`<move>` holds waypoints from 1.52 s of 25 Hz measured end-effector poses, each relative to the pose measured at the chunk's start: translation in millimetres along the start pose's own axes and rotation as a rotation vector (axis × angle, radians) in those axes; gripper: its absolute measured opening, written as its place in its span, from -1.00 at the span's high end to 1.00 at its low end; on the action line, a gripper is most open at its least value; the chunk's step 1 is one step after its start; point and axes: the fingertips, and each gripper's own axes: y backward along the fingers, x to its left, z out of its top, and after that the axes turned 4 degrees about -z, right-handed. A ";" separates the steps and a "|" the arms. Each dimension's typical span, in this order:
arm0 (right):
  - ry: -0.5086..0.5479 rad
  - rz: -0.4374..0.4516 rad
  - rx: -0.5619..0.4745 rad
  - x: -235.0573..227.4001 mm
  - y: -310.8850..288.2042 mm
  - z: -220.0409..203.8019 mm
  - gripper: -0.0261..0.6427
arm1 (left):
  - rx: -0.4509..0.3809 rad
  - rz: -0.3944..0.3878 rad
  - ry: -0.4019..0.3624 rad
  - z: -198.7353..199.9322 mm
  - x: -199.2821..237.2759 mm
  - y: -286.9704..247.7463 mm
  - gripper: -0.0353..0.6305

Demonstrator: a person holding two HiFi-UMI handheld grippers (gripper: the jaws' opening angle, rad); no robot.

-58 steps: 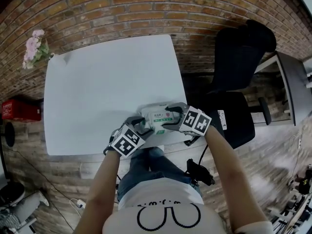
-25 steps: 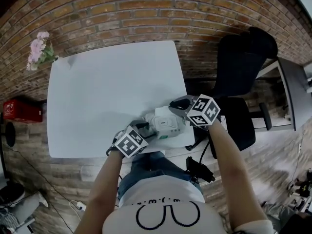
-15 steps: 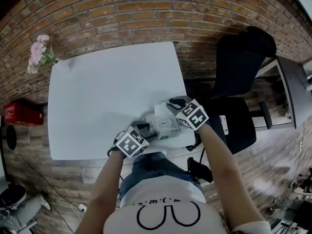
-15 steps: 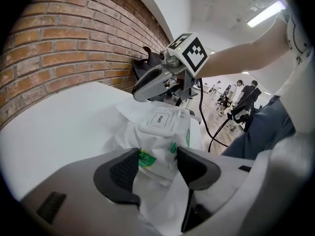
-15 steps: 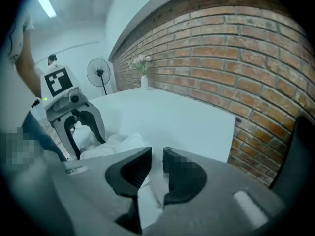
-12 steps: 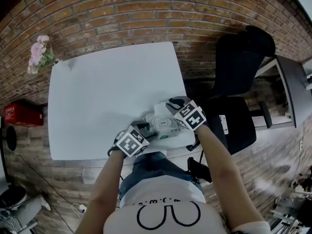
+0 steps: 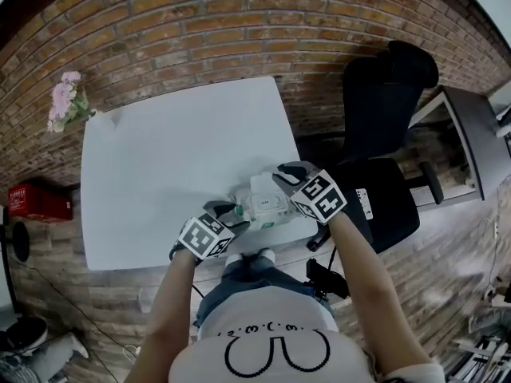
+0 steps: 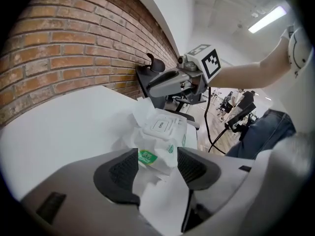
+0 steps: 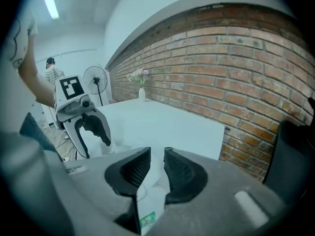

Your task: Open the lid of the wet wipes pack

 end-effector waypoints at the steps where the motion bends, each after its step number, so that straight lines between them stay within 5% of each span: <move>1: 0.001 -0.011 -0.014 -0.5 6.1 3.8 0.67 | -0.022 0.007 0.003 4.6 1.2 6.3 0.16; 8: -0.030 -0.169 -0.192 -10.9 64.1 47.6 0.91 | -0.258 0.135 -0.015 67.7 17.7 58.1 0.16; 22: -0.014 -0.477 -0.421 -22.9 173.4 123.1 0.92 | -0.681 0.346 -0.174 185.0 -3.4 155.7 0.19; 29: -0.008 -0.553 -0.561 -18.4 209.8 153.7 0.92 | -0.794 0.492 -0.231 219.2 -6.7 196.1 0.90; 38: -0.013 -0.593 -0.582 -16.1 231.9 163.9 0.92 | -0.888 0.574 -0.277 243.1 -18.7 224.3 0.90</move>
